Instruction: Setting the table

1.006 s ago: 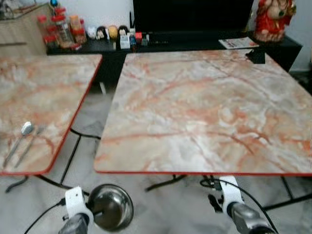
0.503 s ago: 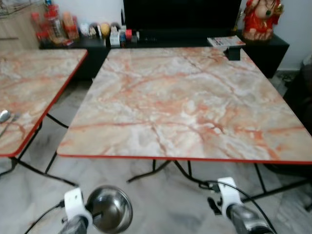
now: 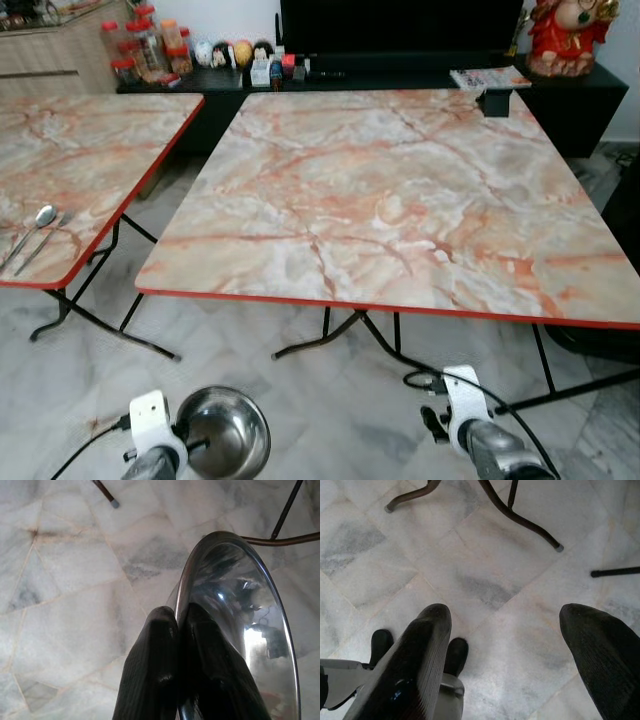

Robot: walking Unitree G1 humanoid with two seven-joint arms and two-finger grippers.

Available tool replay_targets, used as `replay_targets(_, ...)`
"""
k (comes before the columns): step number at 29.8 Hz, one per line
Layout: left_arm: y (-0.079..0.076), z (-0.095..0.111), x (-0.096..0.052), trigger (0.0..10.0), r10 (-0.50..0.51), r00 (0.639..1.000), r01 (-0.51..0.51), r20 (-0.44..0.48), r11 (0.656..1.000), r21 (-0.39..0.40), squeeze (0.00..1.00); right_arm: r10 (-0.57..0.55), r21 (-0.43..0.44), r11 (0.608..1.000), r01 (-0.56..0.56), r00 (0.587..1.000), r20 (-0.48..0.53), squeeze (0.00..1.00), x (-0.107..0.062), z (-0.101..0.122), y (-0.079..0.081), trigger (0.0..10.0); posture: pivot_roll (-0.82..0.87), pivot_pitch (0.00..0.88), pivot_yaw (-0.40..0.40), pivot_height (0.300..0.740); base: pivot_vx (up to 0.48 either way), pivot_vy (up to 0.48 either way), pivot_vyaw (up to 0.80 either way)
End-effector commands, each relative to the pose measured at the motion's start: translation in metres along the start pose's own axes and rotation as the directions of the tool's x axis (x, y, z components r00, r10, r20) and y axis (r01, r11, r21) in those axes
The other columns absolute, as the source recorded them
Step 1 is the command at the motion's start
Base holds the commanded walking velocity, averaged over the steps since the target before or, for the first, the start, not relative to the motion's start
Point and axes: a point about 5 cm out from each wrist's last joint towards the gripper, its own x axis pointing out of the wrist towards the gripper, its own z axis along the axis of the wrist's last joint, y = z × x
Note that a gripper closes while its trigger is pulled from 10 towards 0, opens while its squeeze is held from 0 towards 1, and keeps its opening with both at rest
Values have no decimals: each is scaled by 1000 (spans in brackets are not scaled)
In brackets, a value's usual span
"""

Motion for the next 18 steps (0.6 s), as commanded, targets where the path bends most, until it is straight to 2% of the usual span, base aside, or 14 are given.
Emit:
replay_targets(1, 2, 5, 1, 10000, 0, 1000, 0, 12, 1000, 28, 0, -6, 11, 1000, 5, 1000, 4, 0, 0, 2, 0, 10000, -63, 30, 49, 740, 0, 0, 0)
replay_targets(4, 2, 8, 1, 10000, 4, 1000, -5, 17, 999, 33, 0, -10, 32, 999, 10, 1000, -2, 0, 0, 1, 0, 10000, -63, 30, 49, 740, 0, 0, -185)
replay_targets(6, 3, 8, 1, 10000, 6, 1000, -7, 19, 999, 37, 0, -11, 37, 999, 11, 1000, -4, 0, 0, 1, 0, 10000, -65, 30, 50, 740, 0, -304, -575)
replay_targets(18, 2, 7, 1, 10000, 7, 1000, -7, 19, 1000, 29, 0, -24, 35, 999, 24, 1000, -5, 0, 0, 0, 0, 10000, -63, 20, 40, 740, 0, -319, 0)
